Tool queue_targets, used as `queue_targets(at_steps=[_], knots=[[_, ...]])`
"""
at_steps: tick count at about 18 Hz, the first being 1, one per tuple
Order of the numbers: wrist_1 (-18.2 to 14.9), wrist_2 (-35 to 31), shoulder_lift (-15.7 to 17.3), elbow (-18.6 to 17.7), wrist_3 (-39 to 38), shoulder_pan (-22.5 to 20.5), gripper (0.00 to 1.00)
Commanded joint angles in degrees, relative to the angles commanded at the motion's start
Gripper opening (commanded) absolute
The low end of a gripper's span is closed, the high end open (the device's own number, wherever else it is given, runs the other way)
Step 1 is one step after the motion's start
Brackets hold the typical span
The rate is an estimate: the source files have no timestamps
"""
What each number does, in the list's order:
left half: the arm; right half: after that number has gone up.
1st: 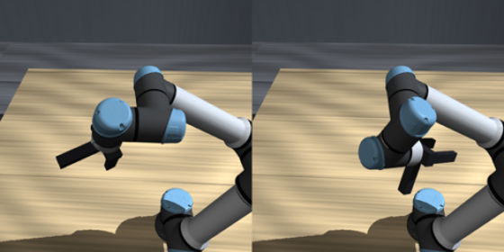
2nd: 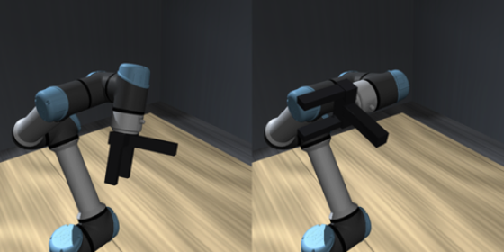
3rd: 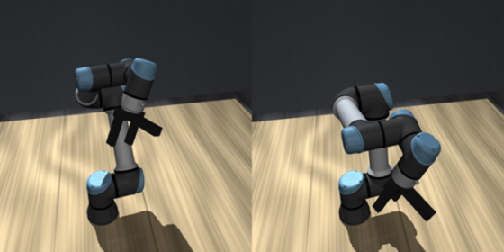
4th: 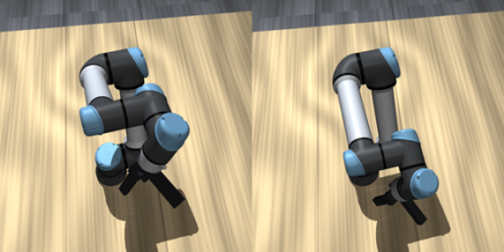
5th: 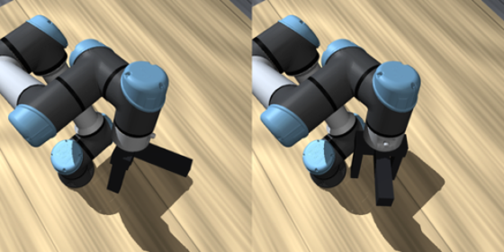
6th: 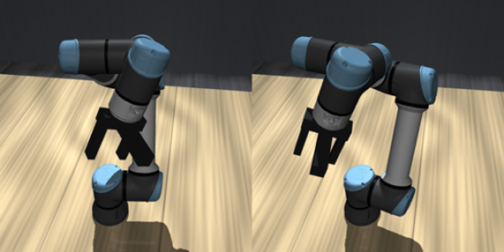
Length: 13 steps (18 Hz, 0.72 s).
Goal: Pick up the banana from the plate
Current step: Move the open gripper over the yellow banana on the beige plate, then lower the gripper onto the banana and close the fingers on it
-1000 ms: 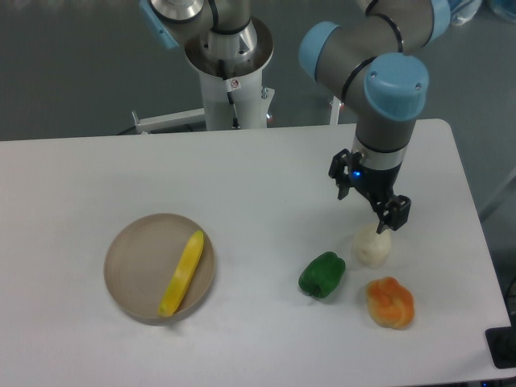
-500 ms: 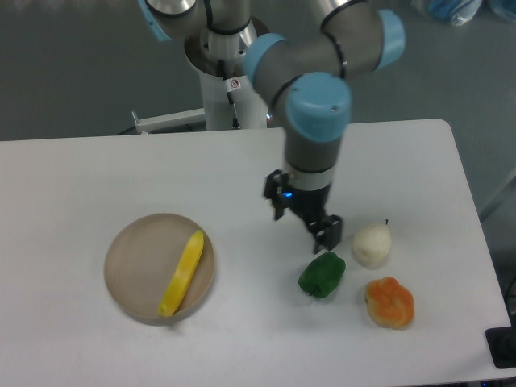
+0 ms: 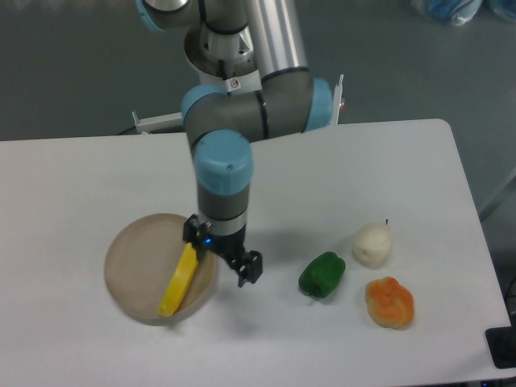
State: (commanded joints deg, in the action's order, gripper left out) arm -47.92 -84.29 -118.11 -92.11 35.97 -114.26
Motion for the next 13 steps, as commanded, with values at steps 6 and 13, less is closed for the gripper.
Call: queue_targets(at_steps=[6, 13], knots=[[4.0, 2.4, -4.6, 2.4, -10.9, 2.7, 1.0], [4.0, 5.4, -6.1, 2.3, -11.0, 4.0, 0.7]])
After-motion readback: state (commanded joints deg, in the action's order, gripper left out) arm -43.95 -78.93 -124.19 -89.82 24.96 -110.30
